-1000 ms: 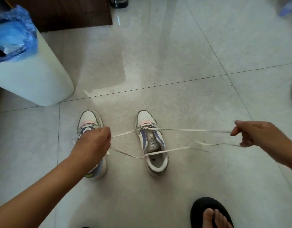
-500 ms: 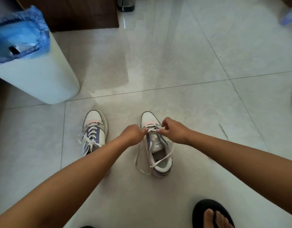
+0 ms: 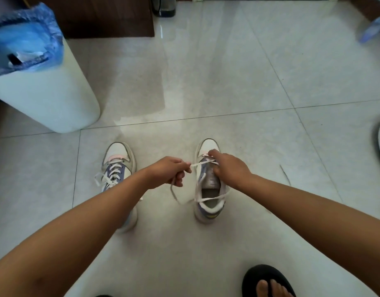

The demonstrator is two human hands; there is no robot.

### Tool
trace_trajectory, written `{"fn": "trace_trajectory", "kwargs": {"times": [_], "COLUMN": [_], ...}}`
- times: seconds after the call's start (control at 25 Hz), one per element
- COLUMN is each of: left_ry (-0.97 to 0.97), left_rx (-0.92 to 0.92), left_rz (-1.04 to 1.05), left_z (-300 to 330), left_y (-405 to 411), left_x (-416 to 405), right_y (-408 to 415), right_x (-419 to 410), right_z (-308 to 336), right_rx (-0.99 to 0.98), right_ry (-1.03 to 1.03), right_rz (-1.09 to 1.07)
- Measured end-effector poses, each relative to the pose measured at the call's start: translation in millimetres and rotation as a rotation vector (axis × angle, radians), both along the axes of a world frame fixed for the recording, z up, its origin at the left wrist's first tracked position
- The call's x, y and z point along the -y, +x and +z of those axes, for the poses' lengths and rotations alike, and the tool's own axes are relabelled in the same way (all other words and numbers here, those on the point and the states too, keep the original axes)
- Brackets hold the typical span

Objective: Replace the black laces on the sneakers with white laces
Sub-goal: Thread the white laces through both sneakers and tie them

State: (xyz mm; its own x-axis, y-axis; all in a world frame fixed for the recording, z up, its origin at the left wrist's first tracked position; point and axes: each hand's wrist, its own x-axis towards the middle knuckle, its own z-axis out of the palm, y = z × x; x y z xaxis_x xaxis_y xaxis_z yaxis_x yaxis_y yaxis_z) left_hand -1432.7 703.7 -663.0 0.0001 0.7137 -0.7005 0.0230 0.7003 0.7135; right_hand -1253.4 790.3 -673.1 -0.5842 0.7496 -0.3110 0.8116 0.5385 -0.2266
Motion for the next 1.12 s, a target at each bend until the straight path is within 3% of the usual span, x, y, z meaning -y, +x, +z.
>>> {"fn": "trace_trajectory", "kwargs": {"times": [0.04,0.12,0.2,0.32,0.6,0.68,0.88,1.12], "left_ry": [0.006,0.028,0.055,0.090,0.115,0.135,0.212,0.172], "left_rx": [-0.023,-0.071,-0.078,-0.036,-0.001,0.005,0.004,-0.028], "left_rz": [0.006,0.013,0.023,0.039,0.065,0.105,0.273,0.241], "left_z": [3,9,18,28,44,49,62,71], "left_y": [-1,2,7,5,2,-5,-31,-68], "left_x": [1,1,-1,-2,5,8,28,53], "right_y": [4,4,-1,-7,-27,-26,-17,-3], "right_x": [-4,-7,-6,-3,-2,-15,-63,-79], "right_z": [-2,-8,-10,-6,4,16,38,35], "right_rx": [-0.010,-0.078,-0.212,-0.418,-0.517,-0.501,-0.645,-0.693], "right_ry": [0.196,0.388,0.355,0.295,0.450,0.302,-0.367,-0.658], "right_rz": [0.120,0.346,0.483,0.491,0.512,0.274,-0.611,-1.051]}}
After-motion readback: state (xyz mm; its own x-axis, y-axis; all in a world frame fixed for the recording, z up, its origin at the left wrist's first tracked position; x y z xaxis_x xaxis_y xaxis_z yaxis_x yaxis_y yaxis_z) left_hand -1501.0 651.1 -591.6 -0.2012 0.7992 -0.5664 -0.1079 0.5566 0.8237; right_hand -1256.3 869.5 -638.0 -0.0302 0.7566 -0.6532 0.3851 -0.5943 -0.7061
